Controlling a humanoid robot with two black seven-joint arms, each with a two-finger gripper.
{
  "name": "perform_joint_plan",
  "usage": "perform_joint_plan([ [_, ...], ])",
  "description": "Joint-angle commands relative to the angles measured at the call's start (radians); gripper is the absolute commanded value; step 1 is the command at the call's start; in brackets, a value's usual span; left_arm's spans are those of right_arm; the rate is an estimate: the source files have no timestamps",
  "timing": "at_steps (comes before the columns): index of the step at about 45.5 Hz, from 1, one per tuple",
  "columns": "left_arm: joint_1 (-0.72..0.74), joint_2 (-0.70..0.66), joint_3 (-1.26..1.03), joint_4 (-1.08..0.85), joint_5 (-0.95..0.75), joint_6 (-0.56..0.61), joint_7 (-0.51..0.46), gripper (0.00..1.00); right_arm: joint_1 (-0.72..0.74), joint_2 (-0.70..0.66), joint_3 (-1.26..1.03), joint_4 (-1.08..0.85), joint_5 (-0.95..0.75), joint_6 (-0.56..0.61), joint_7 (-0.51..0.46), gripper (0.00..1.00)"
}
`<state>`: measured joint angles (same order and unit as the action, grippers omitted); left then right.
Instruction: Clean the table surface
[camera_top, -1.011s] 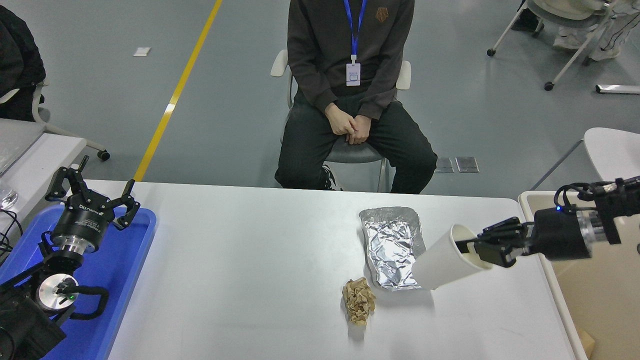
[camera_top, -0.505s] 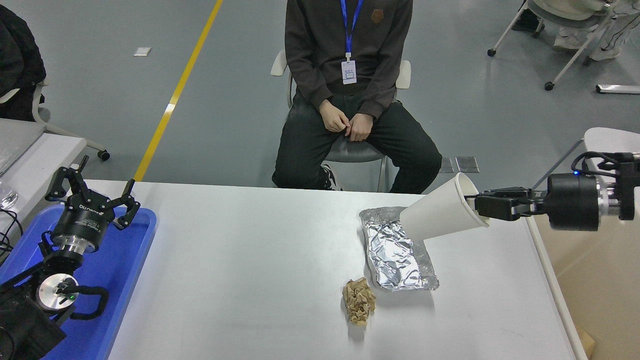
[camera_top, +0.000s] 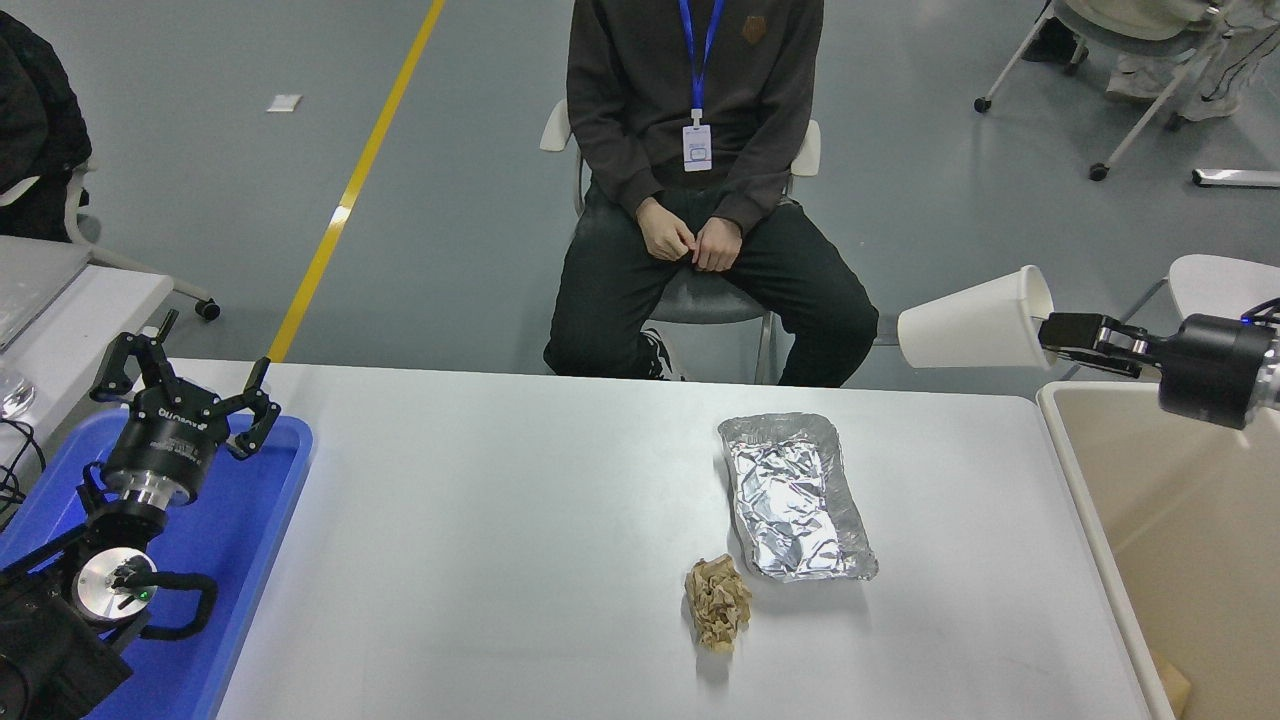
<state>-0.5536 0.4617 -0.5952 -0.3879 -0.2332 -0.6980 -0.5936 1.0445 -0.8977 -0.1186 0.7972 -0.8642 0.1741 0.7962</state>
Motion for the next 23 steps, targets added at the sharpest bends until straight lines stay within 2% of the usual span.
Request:
perform_joint_plan([
  [1, 0.0, 0.0, 0.0, 0.0, 0.0, 0.0, 0.0, 1.0, -0.103, 0.127, -0.01, -0.356, 0.145, 0.01, -0.006, 0.0],
  [11, 0.0, 0.0, 0.0, 0.0, 0.0, 0.0, 0.0, 1.0, -0.152, 0.238, -0.015, -0.625, 0.197, 0.045, -0.028, 0.0],
  [23, 0.0, 0.0, 0.0, 0.0, 0.0, 0.0, 0.0, 1.0, -0.207, 0.306, -0.012, -0.779, 0.247, 0.051, -0.195, 0.0],
])
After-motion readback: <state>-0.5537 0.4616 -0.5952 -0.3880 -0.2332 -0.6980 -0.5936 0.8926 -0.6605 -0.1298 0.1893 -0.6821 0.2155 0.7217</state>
